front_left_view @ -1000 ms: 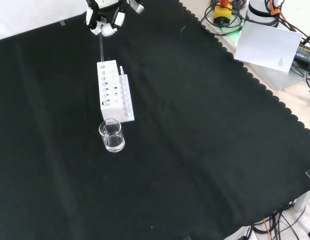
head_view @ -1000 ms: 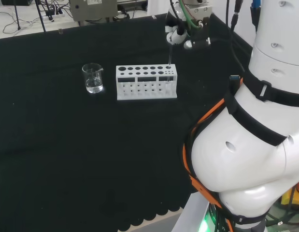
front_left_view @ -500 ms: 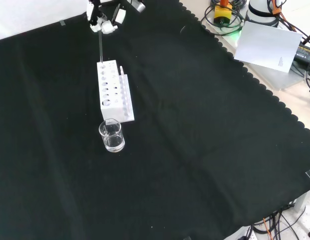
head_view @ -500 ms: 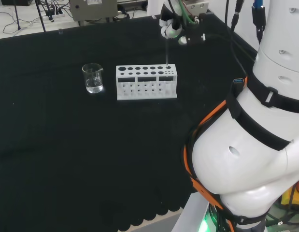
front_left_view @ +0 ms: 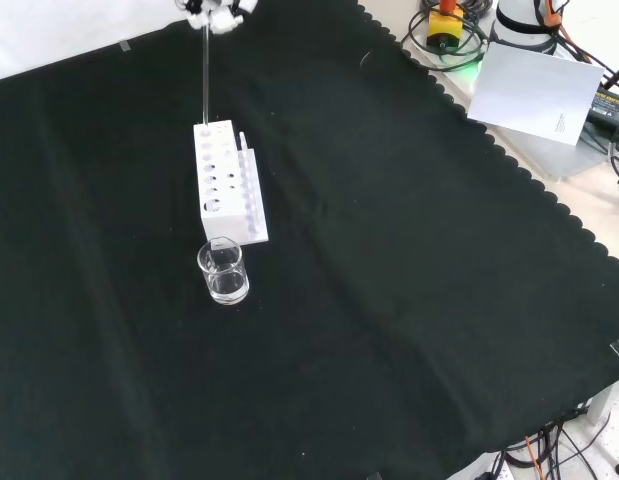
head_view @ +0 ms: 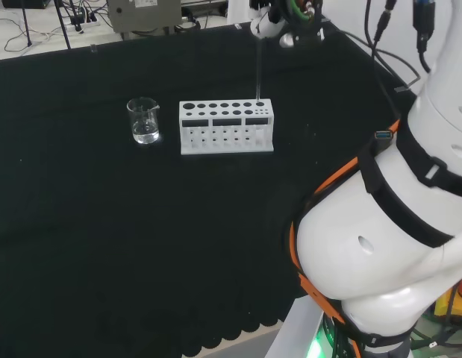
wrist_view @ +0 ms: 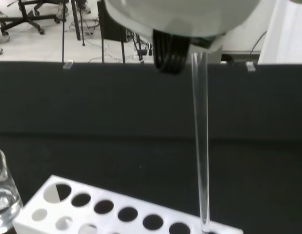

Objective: Take the glass rod from the white test tube rack.

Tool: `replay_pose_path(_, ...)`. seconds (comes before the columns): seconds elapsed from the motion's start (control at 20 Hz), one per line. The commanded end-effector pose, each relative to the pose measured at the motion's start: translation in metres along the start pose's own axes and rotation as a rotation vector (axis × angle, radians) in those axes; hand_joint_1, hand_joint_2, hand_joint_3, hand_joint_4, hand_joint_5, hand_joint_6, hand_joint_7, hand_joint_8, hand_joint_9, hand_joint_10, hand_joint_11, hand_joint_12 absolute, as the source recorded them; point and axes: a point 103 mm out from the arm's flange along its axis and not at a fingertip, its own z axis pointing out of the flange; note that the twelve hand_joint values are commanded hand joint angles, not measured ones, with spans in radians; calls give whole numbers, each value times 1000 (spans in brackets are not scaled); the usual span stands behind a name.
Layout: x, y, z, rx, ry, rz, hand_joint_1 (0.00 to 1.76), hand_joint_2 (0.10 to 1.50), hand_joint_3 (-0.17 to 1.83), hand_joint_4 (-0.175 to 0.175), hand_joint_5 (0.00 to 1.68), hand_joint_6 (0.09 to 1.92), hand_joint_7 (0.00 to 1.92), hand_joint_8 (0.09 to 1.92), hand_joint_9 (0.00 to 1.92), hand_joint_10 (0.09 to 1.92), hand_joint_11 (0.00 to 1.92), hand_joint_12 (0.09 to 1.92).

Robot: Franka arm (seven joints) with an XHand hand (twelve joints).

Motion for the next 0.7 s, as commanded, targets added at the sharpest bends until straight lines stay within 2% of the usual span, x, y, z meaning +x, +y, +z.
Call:
replay_pose_path(0.05,-1,-24,-45,-38,-28,-19,1325,619,771,-175,1184,609,1295,954,1692,628,1587,964)
replay_pose_path(0.2,0,-28,-56,-56,-31,-32,1325,620,768,-175,1185,607,1295,953,1696,626,1591,966)
replay_pose_path(0.7,6,-31,-58,-62,-34,-55,1325,620,766,-175,1187,602,1296,950,1700,620,1595,968)
